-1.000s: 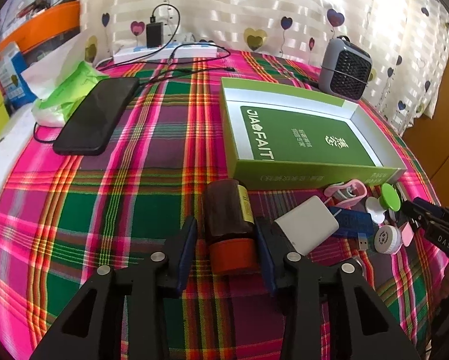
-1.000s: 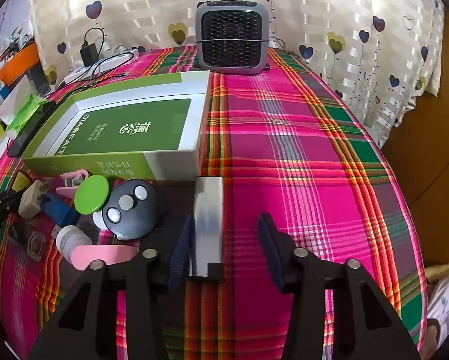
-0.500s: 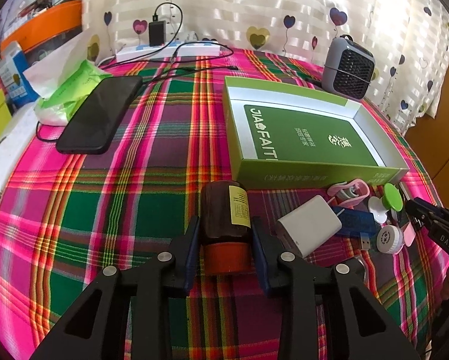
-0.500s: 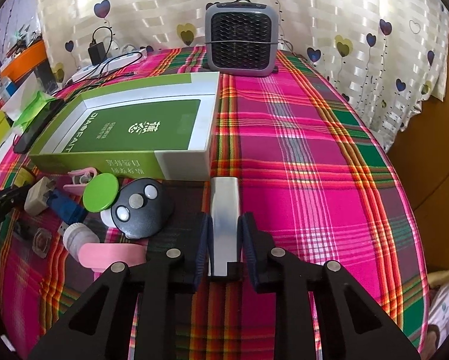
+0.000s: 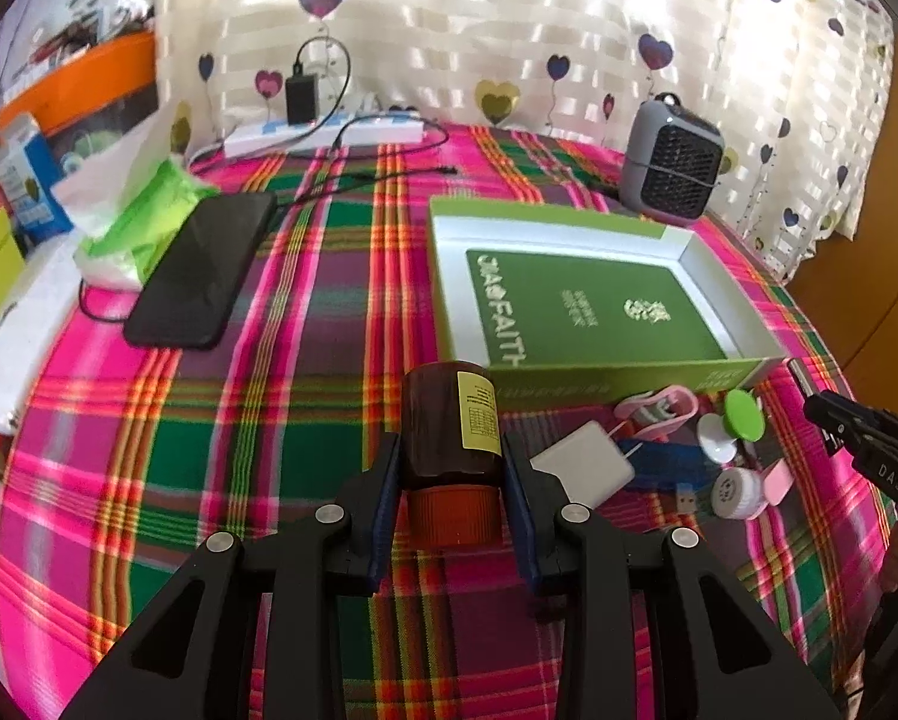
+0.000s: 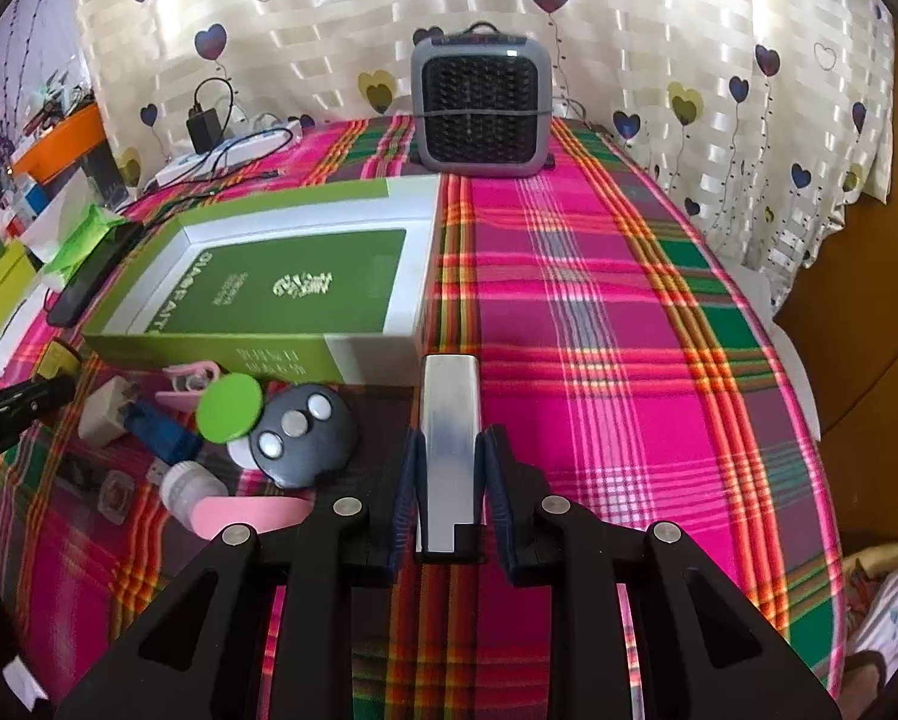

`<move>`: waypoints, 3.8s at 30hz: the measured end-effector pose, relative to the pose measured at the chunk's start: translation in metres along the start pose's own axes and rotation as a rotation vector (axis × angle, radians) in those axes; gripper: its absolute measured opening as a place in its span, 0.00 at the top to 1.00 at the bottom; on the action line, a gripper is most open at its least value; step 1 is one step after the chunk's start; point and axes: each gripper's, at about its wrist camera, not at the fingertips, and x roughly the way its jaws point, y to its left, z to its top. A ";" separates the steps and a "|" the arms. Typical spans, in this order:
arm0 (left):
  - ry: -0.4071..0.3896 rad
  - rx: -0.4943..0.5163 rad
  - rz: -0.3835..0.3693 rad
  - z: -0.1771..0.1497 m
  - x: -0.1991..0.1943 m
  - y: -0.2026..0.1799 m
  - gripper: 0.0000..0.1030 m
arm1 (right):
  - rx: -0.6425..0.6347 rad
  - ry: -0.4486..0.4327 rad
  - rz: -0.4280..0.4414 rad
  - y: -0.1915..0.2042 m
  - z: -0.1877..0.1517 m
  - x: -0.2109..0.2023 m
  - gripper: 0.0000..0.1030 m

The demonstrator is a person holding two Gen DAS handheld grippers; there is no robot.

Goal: Organize rigid objects
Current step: 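Close left gripper on the amber bottle while right gripper closes on the white stick, then carry the amber bottle with left tool while right tool carries the white stick into the box, then open left gripper releasing the bottle while right gripper releases the stick in the box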

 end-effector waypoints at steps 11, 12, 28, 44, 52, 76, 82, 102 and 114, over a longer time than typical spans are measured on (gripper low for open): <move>-0.012 0.021 -0.045 0.034 -0.001 -0.003 0.70 | -0.024 -0.040 0.058 0.016 0.037 -0.013 0.77; -0.011 0.015 -0.056 0.038 0.000 -0.002 0.70 | -0.025 -0.040 0.066 0.017 0.041 -0.012 0.77; 0.037 0.008 -0.095 0.086 0.052 -0.013 0.70 | -0.024 0.024 0.092 0.037 0.093 0.041 0.77; 0.098 0.048 -0.059 0.097 0.106 -0.025 0.70 | -0.045 0.107 0.049 0.038 0.102 0.097 0.77; 0.094 0.088 -0.040 0.098 0.112 -0.032 0.70 | -0.071 0.105 0.037 0.043 0.102 0.105 0.77; 0.082 0.171 0.059 0.091 0.117 -0.045 0.70 | -0.078 0.093 0.014 0.048 0.101 0.109 0.77; 0.082 0.171 0.057 0.091 0.117 -0.044 0.69 | -0.071 0.092 0.019 0.047 0.100 0.109 0.77; -0.032 0.216 0.167 0.082 0.077 -0.050 0.65 | -0.023 0.034 0.069 0.050 0.088 0.085 0.66; -0.391 0.415 0.591 0.051 0.005 -0.079 0.65 | 0.017 -0.039 0.070 0.037 0.058 0.036 0.66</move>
